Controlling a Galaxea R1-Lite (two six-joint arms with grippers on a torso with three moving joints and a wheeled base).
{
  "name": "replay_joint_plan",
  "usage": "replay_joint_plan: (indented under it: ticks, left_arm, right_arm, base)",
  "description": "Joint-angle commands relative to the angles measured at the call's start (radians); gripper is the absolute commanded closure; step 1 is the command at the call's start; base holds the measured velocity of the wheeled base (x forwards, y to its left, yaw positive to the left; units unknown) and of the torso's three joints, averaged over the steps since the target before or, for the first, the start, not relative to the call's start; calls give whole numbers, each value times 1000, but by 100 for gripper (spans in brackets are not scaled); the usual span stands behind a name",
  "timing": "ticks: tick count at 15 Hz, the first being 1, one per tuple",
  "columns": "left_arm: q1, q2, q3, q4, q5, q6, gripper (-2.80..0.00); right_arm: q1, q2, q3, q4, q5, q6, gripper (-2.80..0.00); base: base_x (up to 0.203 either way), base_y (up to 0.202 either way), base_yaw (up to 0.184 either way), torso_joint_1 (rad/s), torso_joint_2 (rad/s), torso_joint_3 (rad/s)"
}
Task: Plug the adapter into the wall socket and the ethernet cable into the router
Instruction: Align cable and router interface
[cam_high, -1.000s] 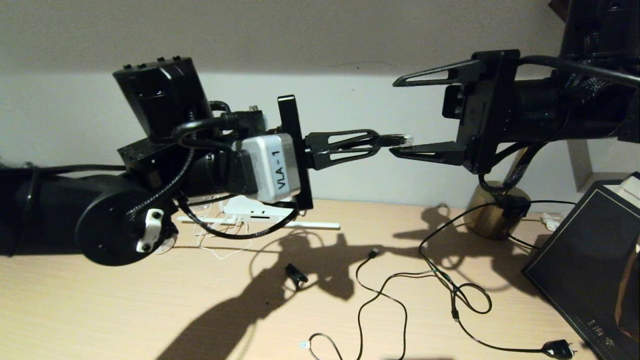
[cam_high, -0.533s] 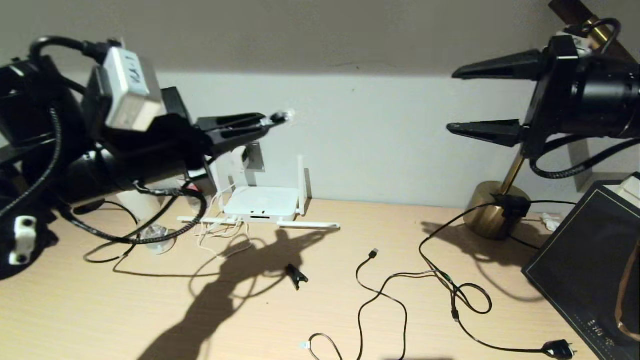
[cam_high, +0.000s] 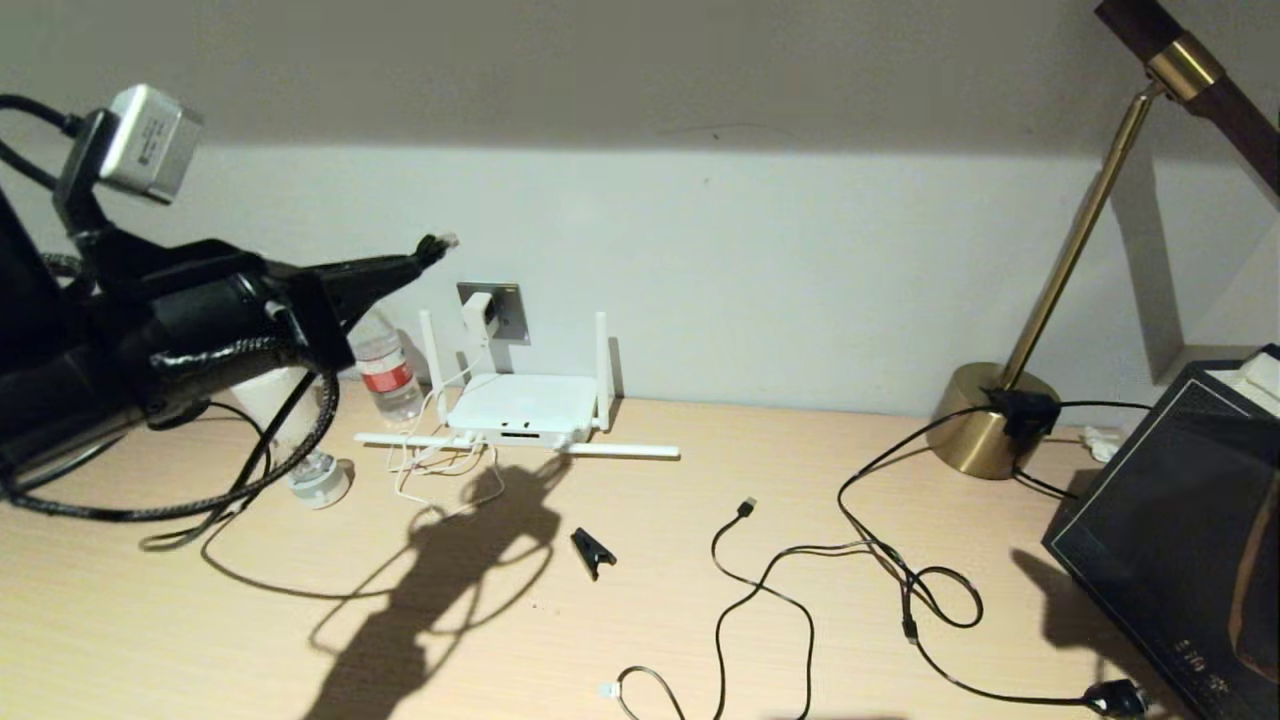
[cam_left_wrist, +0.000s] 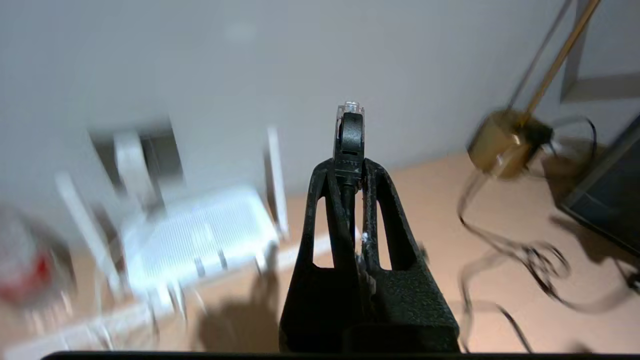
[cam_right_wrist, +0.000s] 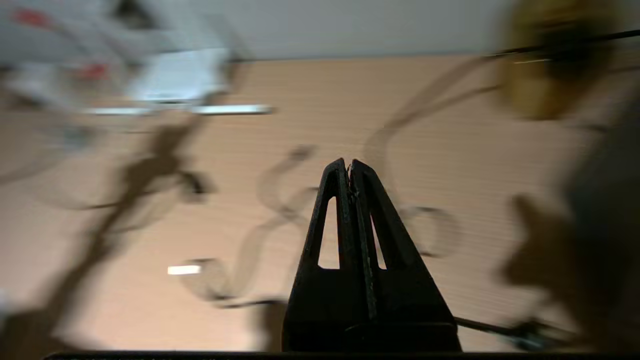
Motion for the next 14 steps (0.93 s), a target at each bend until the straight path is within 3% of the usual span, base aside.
replay_joint_plan:
  ticks: [1,3,4,7,9,11,13,14]
  left_arm:
    - [-1,-101,29,165,7,-28,0]
    - [-38,-142,68,191,26,-35,0]
    - [-66,-157,88,191,31,-44,0]
    - [-85,-158,120,192,35,-162,0]
    - [-85,-157,162,193,37,-168,0]
    - [-85,-168,203,196,90,-165,0]
    - [-85,-158,225,191,233,-165,0]
    - [-85,-158,235,192,265,-165,0]
  right_arm:
    - [0,-266,123,4,-198,-110,0]
    - [-18,-391,171,50,-269,-143,0]
    - [-67,-422,197,87,-286,-153,0]
    - [-184,-551,294,131,-308,-215,0]
    - [-225,-623,362,135,-300,-227,0]
    - [-228,-661,413,134,-201,-229,0]
    - [-229,-692,468,134,-36,-237,0]
    - [-228,-712,504,134,-25,-264,0]
  base:
    - [0,0,0,0,0,0]
    - [0,0,0,0,0,0]
    - [0,0,0,0,0,0]
    - [0,0,0,0,0,0]
    - [0,0,0,0,0,0]
    - [0,0,0,0,0,0]
    - [0,0,0,0,0,0]
    - [0,0,0,0,0,0]
